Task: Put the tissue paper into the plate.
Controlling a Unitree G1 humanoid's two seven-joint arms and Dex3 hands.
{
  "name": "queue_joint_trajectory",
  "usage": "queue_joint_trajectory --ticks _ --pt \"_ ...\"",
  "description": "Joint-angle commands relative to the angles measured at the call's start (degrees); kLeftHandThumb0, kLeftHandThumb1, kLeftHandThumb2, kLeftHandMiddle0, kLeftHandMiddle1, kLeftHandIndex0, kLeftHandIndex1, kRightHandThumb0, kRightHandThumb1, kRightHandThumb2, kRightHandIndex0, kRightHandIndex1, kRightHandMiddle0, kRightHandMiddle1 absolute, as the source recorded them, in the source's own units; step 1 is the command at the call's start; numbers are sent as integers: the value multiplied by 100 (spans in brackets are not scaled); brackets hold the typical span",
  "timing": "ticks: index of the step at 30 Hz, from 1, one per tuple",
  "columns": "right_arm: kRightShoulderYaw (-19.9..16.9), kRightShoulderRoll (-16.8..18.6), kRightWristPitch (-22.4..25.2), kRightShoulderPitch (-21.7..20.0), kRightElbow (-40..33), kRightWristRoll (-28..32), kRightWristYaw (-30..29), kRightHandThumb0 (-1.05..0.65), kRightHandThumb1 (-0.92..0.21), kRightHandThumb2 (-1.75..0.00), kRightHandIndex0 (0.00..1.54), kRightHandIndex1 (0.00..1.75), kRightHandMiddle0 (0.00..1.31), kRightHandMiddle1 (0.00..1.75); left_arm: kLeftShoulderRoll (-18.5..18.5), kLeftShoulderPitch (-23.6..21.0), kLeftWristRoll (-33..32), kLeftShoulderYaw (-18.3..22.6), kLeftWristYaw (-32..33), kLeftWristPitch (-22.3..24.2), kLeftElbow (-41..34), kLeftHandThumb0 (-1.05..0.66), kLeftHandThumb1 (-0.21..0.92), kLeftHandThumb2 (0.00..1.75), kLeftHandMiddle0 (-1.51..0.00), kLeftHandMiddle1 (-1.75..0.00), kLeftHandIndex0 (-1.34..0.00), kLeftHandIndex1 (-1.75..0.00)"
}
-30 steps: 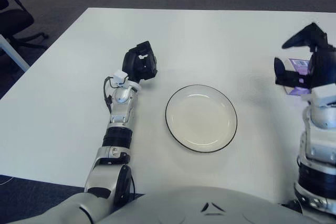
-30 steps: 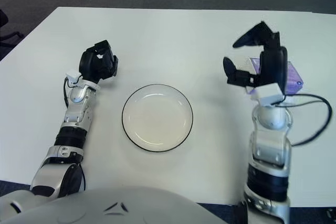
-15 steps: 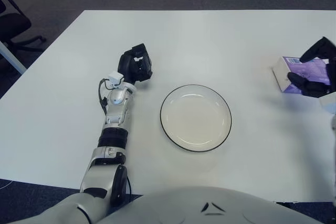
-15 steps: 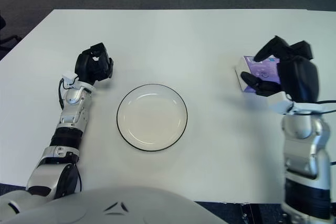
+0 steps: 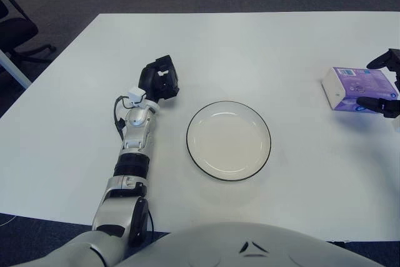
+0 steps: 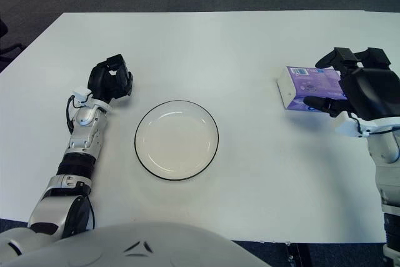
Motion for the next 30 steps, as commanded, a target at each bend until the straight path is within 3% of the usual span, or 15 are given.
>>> queue_joint_trajectory --ticks 1,6,15,25,30 --pt "107 -112 97 -20 48 -280 -57 -102 -92 -55 0 44 0 73 -219 945 51 -45 92 -7 488 -35 54 115 -136 -175 -104 -175" --pt "153 -117 193 -65 62 -347 13 -104 -92 -71 0 26 0 51 -199 935 57 -46 93 17 491 -35 54 115 -136 -175 -104 -175" --pt "400 -324 188 -351 470 -160 287 -105 -92 -83 0 3 0 26 -193 933 55 -38 93 16 495 -36 53 115 -137 -175 -104 -175" --pt "899 -488 -229 -864 1442 209 509 -105 -92 -87 0 0 0 3 -194 935 24 -8 81 -11 498 -35 53 115 -137 -175 -105 -175" --pt "1146 -532 -429 -1148 1898 266 561 -105 -92 -85 0 0 0 0 -193 945 14 6 83 -7 483 -35 53 115 -137 -175 -105 -175"
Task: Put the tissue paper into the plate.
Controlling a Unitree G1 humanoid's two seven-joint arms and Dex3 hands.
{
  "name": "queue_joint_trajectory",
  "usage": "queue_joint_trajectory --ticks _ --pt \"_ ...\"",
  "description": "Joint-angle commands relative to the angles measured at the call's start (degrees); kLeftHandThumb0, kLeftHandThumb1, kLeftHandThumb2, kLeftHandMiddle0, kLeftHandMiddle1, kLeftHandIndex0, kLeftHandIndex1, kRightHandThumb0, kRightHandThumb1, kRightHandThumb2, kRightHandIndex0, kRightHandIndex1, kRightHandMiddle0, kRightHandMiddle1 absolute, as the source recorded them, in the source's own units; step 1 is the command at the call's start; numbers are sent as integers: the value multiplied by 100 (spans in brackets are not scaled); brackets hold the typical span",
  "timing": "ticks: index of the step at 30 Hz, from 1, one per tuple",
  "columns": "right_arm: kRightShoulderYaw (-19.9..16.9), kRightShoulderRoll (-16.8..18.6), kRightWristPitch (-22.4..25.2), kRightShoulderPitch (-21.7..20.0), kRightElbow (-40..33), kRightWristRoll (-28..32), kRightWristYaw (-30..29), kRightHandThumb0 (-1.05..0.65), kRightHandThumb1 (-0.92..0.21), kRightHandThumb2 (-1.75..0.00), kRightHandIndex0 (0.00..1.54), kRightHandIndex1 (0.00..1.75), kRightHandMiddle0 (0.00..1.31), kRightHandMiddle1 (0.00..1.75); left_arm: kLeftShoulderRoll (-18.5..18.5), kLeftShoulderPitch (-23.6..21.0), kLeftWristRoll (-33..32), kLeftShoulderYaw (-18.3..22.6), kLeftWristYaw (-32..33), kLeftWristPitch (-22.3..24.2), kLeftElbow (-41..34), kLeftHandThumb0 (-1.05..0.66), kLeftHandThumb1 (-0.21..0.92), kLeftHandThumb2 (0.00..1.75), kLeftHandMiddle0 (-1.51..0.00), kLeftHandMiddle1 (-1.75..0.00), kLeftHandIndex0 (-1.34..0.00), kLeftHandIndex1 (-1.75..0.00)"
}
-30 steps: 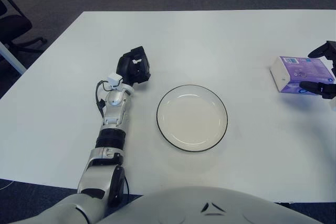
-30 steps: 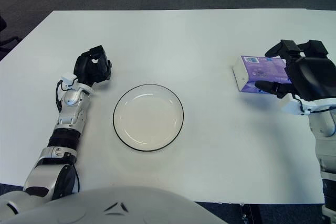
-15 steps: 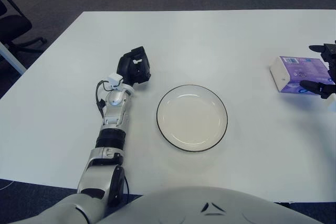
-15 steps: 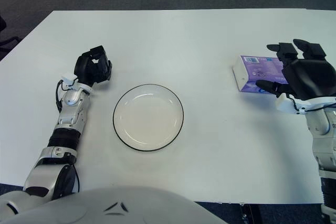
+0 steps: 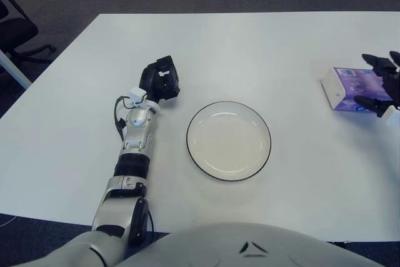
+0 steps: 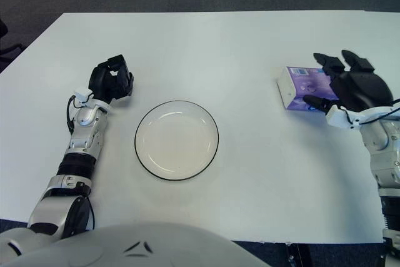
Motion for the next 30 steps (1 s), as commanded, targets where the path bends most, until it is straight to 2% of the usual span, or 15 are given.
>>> queue_joint_trajectory --ticks 1,9,12,16,21,30 --pt "299 -188 -227 -386 491 154 70 -105 -92 -85 0 0 0 0 -196 944 -8 11 80 -11 485 -35 53 115 -137 -175 -105 -175" --pt "824 -186 -632 -1112 1592 278 188 -105 -92 -77 0 0 0 0 -184 952 -8 32 79 -42 501 -34 52 116 -137 -175 -106 -175" --pt "959 -185 -803 -1363 1991 520 498 -105 -92 -74 0 0 0 0 -176 965 12 33 91 -79 490 -34 51 116 -138 -175 -106 -175" --pt "1059 -219 -1004 -1505 2214 805 841 -105 -92 -73 0 0 0 0 -174 980 -1 40 79 -97 473 -34 51 117 -138 -175 -107 -175" --pt "1278 -255 -1265 -1692 2508 873 1030 -105 -92 -75 0 0 0 0 -185 981 -43 56 48 -104 477 -34 50 117 -139 -175 -107 -175" --pt "1680 -107 -1309 -2090 2983 998 1461 -105 -92 -76 0 0 0 0 -181 993 -64 67 12 -139 481 -35 51 117 -139 -175 -108 -175"
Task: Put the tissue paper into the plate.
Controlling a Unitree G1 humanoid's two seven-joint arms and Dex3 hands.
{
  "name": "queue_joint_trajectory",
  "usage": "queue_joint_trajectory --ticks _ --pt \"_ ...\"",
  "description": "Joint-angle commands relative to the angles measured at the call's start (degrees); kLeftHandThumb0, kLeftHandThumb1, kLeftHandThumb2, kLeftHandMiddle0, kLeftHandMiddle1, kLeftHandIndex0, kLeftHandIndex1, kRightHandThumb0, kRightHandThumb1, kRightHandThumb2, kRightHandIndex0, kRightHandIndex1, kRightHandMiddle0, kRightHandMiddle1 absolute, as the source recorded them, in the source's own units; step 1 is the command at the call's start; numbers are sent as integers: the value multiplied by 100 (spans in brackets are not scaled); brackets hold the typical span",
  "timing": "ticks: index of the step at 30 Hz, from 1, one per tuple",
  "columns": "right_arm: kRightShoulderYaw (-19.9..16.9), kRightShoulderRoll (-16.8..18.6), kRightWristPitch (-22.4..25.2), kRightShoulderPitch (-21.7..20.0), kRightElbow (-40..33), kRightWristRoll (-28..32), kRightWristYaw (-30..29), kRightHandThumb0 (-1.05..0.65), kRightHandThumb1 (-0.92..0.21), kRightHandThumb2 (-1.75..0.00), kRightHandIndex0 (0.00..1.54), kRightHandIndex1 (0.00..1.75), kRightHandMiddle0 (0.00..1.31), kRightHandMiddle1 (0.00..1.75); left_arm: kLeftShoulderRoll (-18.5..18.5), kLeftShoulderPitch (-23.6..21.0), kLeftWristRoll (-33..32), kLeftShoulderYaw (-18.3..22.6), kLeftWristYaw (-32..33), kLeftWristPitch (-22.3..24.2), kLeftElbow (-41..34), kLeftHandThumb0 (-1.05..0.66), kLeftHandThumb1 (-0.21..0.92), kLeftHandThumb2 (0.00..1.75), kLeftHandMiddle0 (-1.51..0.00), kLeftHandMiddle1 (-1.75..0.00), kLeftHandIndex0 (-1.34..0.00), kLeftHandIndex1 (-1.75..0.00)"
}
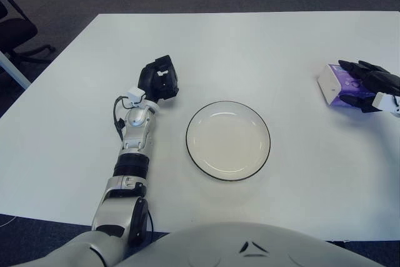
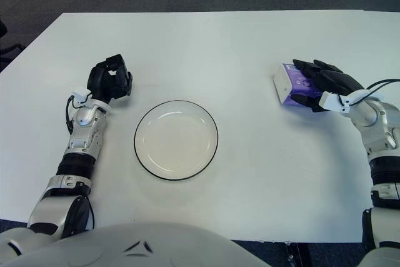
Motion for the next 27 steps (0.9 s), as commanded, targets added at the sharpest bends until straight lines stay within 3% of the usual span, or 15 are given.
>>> queue_joint_trajectory --ticks 1,10,14,16,18,20,21,23,24,27 --pt "360 131 -69 -133 319 72 330 -104 -92 -75 0 0 0 0 -198 973 -32 3 10 -75 486 -35 51 117 -139 -175 -108 -175" --pt "648 232 -23 -292 561 26 252 -100 -92 -70 0 0 2 1 -192 984 -53 6 -2 -47 469 -35 50 117 -140 -175 -108 -175" --pt "731 214 -122 -298 677 -132 -135 -95 -92 -66 1 0 0 20 -200 992 -37 1 28 -56 461 -35 50 118 -139 -175 -109 -175" --pt "771 206 -186 -285 732 -273 -474 -87 -92 -61 8 5 0 39 -200 991 -32 3 37 -65 467 -36 51 118 -139 -175 -109 -175" --pt "816 195 -230 -284 794 -378 -755 -75 -87 -60 4 55 0 88 -206 990 -29 2 44 -72 471 -36 51 118 -139 -175 -109 -175" --pt "857 190 -245 -297 884 -442 -964 -69 -82 -66 2 84 0 118 -211 988 -33 2 40 -73 476 -36 52 118 -138 -175 -110 -175" --pt "878 189 -247 -306 932 -465 -1055 -57 -82 -65 2 108 9 139 -212 986 -38 2 34 -72 481 -36 52 118 -138 -175 -110 -175" --pt "907 189 -251 -316 1005 -475 -1199 -47 -82 -65 2 131 16 156 -212 983 -49 5 22 -66 486 -36 52 118 -138 -175 -110 -175" --pt "902 200 -254 -314 1036 -467 -1309 -30 -78 -70 11 141 22 163 -212 982 -60 7 10 -57 487 -36 52 117 -138 -175 -110 -175" --pt "916 221 -292 -325 1134 -488 -1661 -10 -53 -98 42 145 38 171 -217 971 -82 8 -12 -42 502 -37 54 116 -138 -175 -110 -175"
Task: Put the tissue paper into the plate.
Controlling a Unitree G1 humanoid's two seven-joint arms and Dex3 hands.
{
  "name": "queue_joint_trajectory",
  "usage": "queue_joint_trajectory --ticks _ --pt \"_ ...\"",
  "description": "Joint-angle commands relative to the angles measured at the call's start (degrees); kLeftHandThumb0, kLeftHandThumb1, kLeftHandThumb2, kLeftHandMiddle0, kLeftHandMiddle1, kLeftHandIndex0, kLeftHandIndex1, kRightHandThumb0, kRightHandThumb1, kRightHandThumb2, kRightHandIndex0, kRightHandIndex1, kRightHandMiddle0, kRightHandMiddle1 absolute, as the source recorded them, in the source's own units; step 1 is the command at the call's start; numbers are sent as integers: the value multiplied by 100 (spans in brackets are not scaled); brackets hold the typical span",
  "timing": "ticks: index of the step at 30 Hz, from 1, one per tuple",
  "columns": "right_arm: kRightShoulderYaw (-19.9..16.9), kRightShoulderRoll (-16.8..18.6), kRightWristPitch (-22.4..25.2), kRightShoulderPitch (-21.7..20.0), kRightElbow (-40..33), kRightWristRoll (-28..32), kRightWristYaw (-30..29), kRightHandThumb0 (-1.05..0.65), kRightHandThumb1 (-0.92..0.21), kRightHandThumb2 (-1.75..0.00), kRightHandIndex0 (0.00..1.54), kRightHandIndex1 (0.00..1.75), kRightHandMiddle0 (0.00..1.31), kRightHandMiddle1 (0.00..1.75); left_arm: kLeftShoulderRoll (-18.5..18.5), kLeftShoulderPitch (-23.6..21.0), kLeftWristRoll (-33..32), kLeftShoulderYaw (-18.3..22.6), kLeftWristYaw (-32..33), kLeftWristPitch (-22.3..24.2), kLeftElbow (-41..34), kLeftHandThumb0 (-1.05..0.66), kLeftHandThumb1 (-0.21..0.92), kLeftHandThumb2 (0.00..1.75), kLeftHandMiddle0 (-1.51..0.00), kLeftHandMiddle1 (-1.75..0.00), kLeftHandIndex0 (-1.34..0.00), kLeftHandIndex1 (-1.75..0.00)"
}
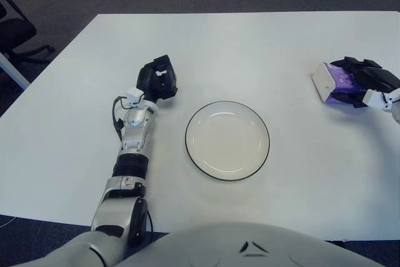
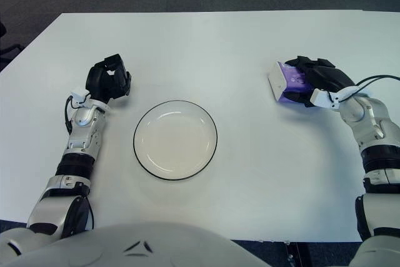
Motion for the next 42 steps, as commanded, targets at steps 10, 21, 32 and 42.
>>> queue_joint_trajectory --ticks 10,21,32,42 --pt "278 274 68 95 494 -542 -1708 0 -18 -137 79 142 57 175 -223 974 -111 3 -32 9 487 -40 57 114 -138 -175 -110 -175" --pt "-102 742 810 -198 -219 24 -1777 0 -13 -146 84 151 54 175 -202 939 -136 30 -52 20 534 -39 58 113 -138 -175 -110 -175" --pt "-604 1474 1607 -89 -1619 946 -1308 0 -7 -155 86 158 56 175 -197 931 -121 36 -46 31 546 -40 59 113 -138 -175 -109 -175" --pt "-667 2079 2555 -163 -3191 1433 -640 0 -5 -159 85 164 58 175 -239 943 -83 -7 -16 25 552 -40 60 112 -138 -175 -108 -175"
